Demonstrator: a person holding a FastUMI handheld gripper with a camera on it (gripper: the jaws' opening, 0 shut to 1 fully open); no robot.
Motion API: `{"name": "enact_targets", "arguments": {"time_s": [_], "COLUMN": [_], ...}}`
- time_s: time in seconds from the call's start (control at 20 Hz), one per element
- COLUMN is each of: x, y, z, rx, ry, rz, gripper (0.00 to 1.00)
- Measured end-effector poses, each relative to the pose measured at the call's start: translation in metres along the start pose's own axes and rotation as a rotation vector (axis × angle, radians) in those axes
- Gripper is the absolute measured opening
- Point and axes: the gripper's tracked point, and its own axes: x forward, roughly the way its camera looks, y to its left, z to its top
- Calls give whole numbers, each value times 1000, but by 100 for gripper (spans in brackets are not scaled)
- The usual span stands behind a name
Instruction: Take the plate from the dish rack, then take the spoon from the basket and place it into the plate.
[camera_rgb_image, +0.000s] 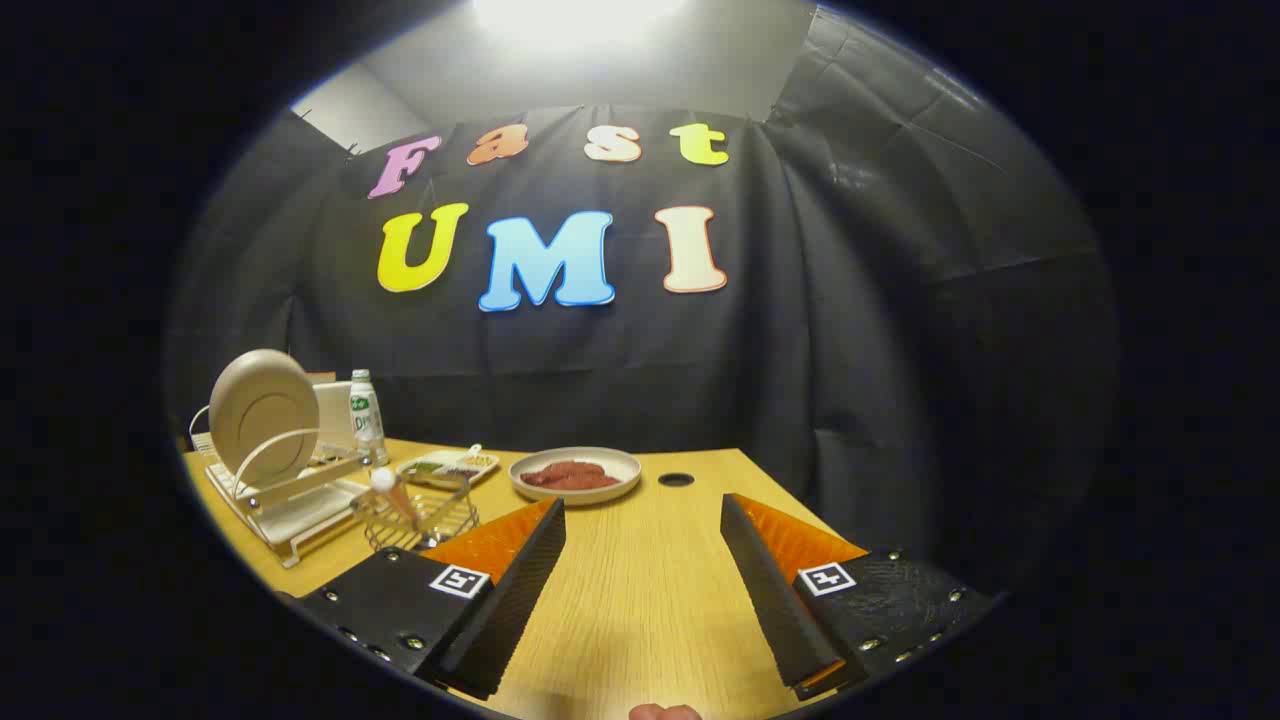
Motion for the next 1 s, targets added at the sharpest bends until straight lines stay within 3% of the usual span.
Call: {"name": "enact_targets", "arguments": {"time_s": [0.4,0.75,1.0], "x": [-19,-36,-34], "y": [76,130,179], "z": [130,198,224], "rx": [16,0,5], "ry": [-38,-24,-24], "rz": [34,-46,-17], "gripper": [97,96,96]}}
